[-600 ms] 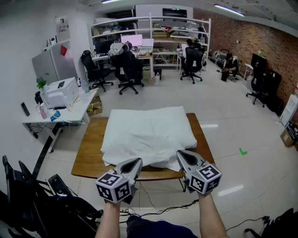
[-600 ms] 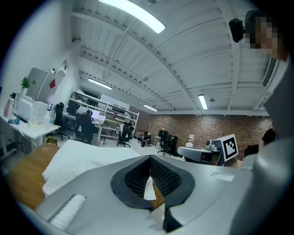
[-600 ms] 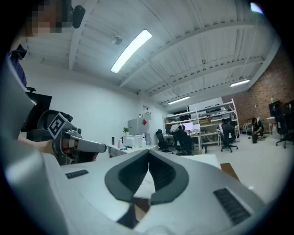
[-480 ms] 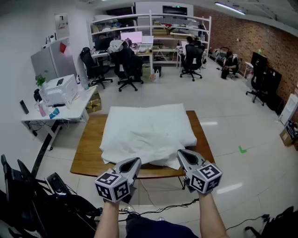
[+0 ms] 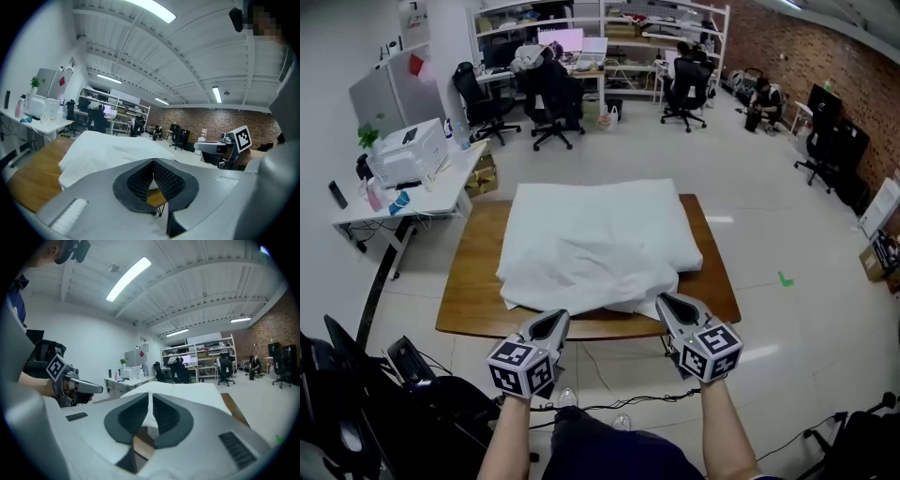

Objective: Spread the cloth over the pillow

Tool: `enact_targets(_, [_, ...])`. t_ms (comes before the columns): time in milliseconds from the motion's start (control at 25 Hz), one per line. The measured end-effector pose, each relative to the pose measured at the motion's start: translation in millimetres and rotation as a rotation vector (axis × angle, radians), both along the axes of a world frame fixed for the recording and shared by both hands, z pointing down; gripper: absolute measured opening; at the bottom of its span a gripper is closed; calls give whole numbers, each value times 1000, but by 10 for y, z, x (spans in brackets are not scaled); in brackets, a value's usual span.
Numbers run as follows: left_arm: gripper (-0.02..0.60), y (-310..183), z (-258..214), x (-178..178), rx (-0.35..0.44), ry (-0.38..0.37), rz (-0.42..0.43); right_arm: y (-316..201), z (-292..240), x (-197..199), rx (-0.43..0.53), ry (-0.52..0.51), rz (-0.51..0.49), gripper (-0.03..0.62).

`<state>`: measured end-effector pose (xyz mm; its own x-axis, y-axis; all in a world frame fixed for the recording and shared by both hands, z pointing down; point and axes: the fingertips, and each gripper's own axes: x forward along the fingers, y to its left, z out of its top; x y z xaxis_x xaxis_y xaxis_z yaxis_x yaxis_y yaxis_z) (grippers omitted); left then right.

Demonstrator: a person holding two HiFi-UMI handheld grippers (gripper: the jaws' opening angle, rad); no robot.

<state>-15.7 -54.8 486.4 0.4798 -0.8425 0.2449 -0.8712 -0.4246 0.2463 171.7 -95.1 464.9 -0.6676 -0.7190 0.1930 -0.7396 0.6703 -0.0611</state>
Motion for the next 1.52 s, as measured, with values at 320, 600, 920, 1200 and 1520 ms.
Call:
enact_targets(320, [6, -54, 639, -135, -77, -17, 14, 14, 900, 59, -166, 100, 44, 187])
enact_targets(600, [6, -65, 924, -32, -148, -31, 88, -74, 1622, 162, -284, 224, 99, 187])
enact_targets(920, [6, -46, 928, -65, -176, -28, 127, -390, 2069, 246, -370, 297, 140, 187])
enact_targets(1200, [6, -21, 967, -131, -203, -29, 141, -561, 2425, 426, -438, 360, 211, 178])
enact_targets(1520, [6, -93, 983, -199, -212, -19, 125, -533, 2438, 501, -457, 383, 194, 12])
